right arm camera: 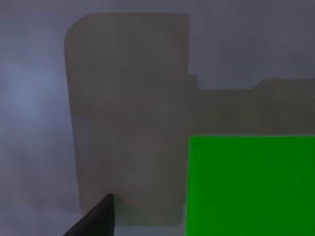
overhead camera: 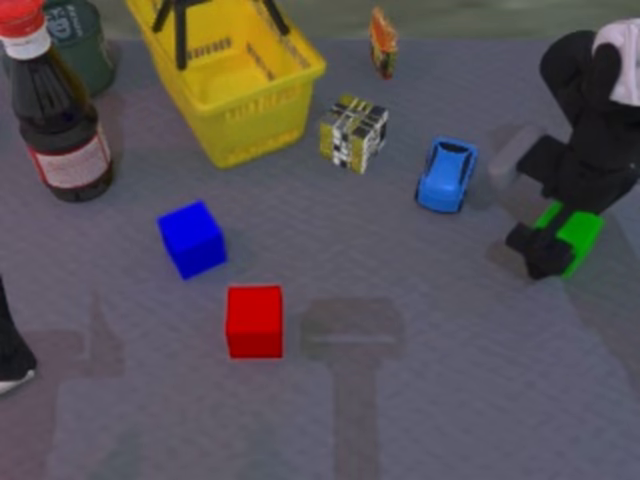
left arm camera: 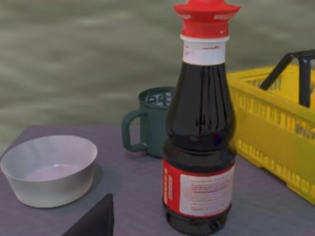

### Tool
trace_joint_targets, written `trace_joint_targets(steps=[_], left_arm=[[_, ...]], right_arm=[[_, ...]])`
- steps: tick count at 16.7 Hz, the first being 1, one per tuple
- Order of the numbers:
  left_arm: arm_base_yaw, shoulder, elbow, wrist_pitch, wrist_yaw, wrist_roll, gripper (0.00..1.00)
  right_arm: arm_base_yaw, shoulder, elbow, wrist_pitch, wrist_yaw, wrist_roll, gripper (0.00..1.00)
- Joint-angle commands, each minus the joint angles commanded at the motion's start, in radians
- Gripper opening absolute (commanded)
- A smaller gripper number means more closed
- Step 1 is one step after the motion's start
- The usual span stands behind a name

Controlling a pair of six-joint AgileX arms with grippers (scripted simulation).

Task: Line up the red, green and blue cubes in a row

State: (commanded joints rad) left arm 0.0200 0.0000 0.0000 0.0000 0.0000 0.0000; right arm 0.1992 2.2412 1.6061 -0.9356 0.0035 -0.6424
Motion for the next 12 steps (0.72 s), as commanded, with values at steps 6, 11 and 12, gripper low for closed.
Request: trace_joint_targets(steps=[6, 11, 12], left_arm=[[0.000, 0.000, 0.000, 0.000, 0.000, 0.000, 1.00], [0.000, 0.000, 0.000, 0.000, 0.000, 0.000, 1.00], [0.000, 0.000, 0.000, 0.000, 0.000, 0.000, 1.00]], right_arm=[[0.000, 0.000, 0.000, 0.000, 0.000, 0.000, 0.47], [0.000, 0.000, 0.000, 0.000, 0.000, 0.000, 0.10], [0.000, 0.000, 0.000, 0.000, 0.000, 0.000, 0.02]])
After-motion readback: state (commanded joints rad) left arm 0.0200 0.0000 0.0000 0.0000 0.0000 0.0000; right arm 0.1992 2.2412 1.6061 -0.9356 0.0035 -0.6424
